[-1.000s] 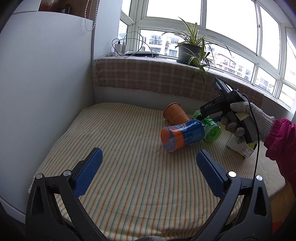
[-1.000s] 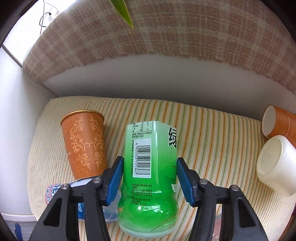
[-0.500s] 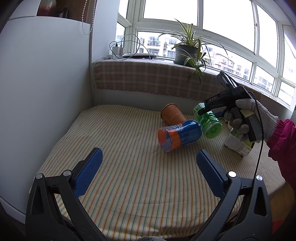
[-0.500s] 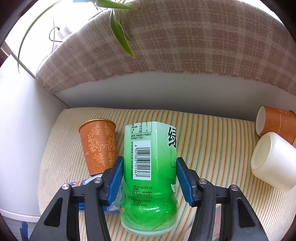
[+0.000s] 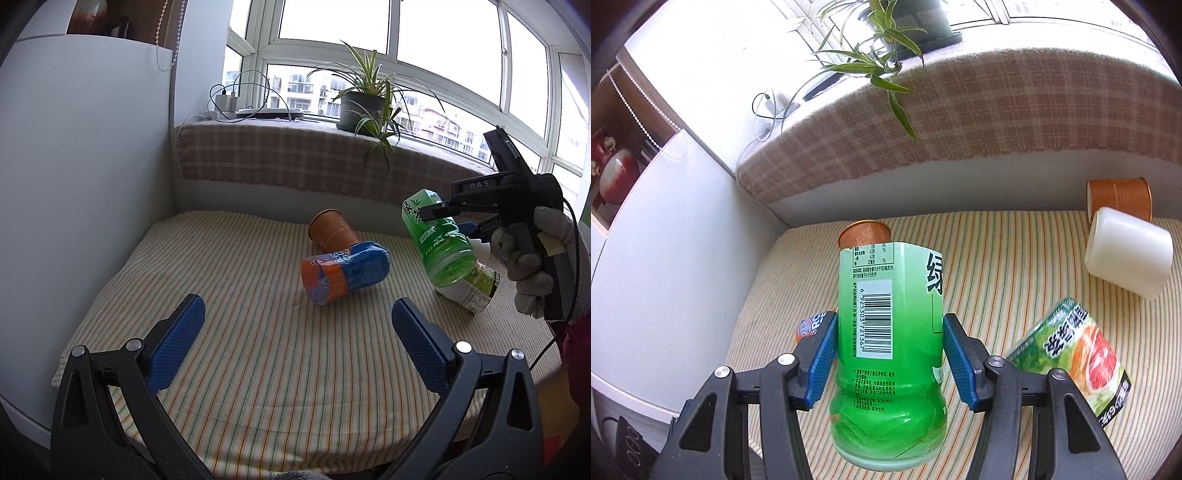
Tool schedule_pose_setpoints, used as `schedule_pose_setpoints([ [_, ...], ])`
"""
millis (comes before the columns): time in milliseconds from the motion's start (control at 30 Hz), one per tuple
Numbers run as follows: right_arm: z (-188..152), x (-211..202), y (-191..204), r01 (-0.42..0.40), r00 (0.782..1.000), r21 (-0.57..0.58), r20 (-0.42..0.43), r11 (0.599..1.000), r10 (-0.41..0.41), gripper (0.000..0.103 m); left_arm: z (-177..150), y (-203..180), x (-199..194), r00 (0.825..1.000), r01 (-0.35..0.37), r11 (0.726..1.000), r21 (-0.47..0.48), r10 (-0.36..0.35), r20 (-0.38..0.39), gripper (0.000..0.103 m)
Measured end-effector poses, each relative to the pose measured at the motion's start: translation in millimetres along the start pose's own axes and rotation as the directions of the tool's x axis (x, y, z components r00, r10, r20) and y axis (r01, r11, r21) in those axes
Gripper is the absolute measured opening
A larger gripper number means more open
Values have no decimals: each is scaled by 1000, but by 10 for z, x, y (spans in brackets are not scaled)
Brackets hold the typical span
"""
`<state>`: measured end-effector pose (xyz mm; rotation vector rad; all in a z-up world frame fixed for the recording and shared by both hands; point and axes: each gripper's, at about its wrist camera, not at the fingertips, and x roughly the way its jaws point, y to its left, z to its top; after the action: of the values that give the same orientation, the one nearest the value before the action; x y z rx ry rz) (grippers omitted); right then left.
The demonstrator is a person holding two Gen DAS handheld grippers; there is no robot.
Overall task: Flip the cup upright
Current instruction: 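Lift the green bottle with the right gripper, tilting its cap upward, then grasp the upright bottle with the left gripper while the right gripper releases it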
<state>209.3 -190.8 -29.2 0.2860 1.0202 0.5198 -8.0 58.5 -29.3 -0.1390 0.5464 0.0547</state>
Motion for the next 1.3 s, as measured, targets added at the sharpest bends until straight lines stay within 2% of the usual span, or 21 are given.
schedule_pose_setpoints([
  [233,-673,89,-44,-44,998,93,-41,995,48,58,-11,-70,82,997,62,998,-21,-63,-50,103],
  [433,-1001,283,-124,3,998,142,-66,990,7,58,-30,-158,145,989,112,993,-33,-115,-89,103],
  [700,-1126,427,-155,37,994,140,-102,990,-23,61,-35,-204,239,979,152,987,-60,-158,-130,103],
  [800,-1113,386,-139,57,995,121,-86,991,-46,62,-29,-201,288,972,172,982,-77,-182,-152,103],
  [900,-1129,280,-150,55,997,105,-55,993,-49,70,-20,-177,367,960,195,974,-114,-213,-179,103],
  [967,-1151,171,-173,54,998,98,-28,994,-51,71,-16,-179,413,954,207,970,-128,-229,-194,103],
  [1100,-1207,-82,-215,79,996,81,32,994,-82,72,-7,-218,539,931,245,957,-156,-277,-237,103],
  [1300,-1363,-468,-341,175,975,74,126,982,-184,74,8,-293,805,857,327,906,-269,-404,-320,98],
])
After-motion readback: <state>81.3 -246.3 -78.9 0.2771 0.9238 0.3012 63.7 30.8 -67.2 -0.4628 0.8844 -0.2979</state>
